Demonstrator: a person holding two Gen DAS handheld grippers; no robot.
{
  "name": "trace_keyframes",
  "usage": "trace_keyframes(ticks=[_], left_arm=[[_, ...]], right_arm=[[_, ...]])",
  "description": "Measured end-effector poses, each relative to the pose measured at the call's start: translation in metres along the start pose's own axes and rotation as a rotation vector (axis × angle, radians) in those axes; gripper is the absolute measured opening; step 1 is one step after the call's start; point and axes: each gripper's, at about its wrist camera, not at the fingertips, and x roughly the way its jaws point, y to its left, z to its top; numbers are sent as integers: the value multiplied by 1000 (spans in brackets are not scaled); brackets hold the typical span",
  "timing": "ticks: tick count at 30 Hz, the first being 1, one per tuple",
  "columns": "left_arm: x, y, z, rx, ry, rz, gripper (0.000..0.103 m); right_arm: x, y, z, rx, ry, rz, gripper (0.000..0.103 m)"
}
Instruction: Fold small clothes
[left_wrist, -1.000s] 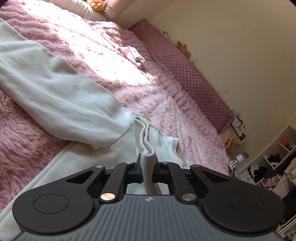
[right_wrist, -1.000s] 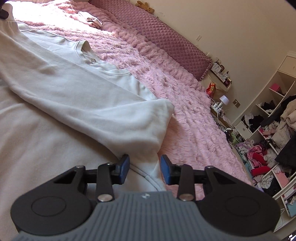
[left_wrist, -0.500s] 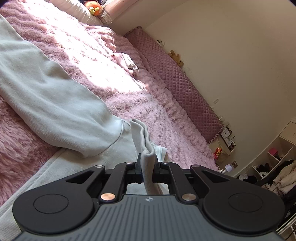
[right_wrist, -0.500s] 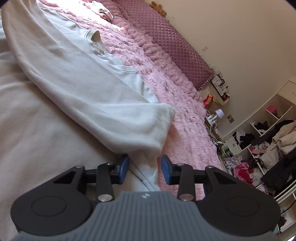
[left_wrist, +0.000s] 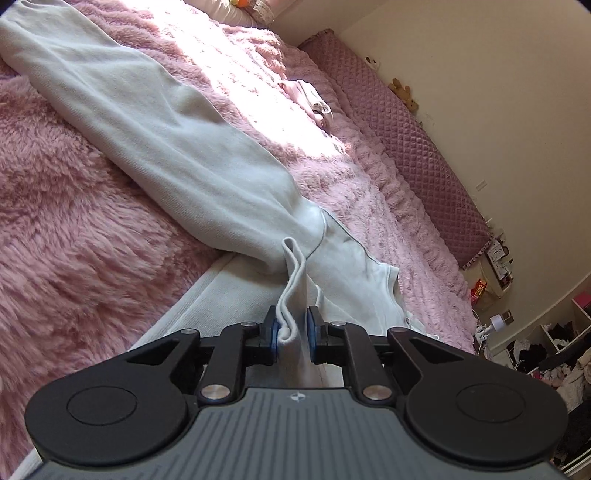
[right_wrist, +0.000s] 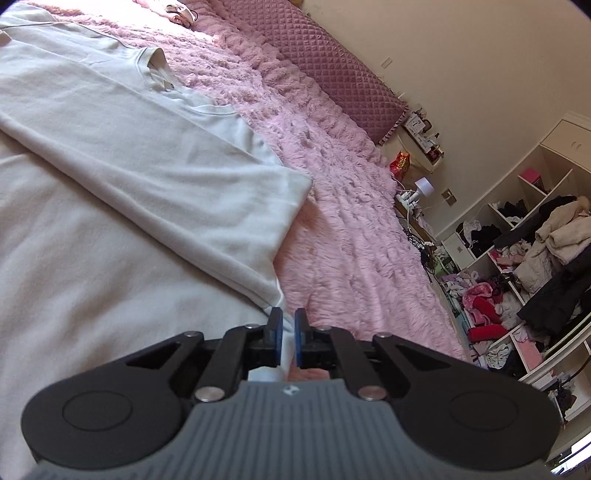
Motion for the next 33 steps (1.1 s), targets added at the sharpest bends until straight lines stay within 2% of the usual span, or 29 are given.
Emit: trace_keyframes(ticks=[2, 4, 6, 8, 11, 13, 15, 20, 23, 28, 30, 33], left_arm=[[-15, 1, 8, 11, -30, 4, 28], [-30, 3, 18, 17, -52, -1, 30], [-42, 7, 31, 20, -60, 7, 33], [-53, 11, 40, 31, -69, 18, 33], [-72, 21, 57, 50, -97, 61, 36], [-85, 33, 71, 36, -111, 90, 44], [-98, 50, 86, 18, -138, 154, 51], [-127, 109, 117, -123, -201, 261, 55], [-134, 139, 129, -191, -240, 290, 55], [-135, 180, 143, -295, -294, 298, 55], [-129, 193, 148, -327, -299, 285, 55], [-124, 204, 157, -347, -352, 272, 55]], right_arm=[[-15, -1, 10, 27, -43, 21, 21], [-32, 0, 20, 54, -94, 79, 22], [-53, 4, 36, 91, -153, 172, 24], [-69, 9, 50, 138, -186, 261, 31], [-89, 22, 75, 241, -207, 428, 50], [-99, 41, 95, 303, -193, 538, 52], [-110, 65, 111, 320, -197, 597, 52], [-136, 133, 150, 250, -248, 653, 53], [-147, 174, 173, 181, -278, 670, 53], [-154, 213, 199, 146, -274, 706, 53], [-154, 220, 202, 139, -269, 715, 54], [-153, 224, 199, 126, -258, 716, 57]])
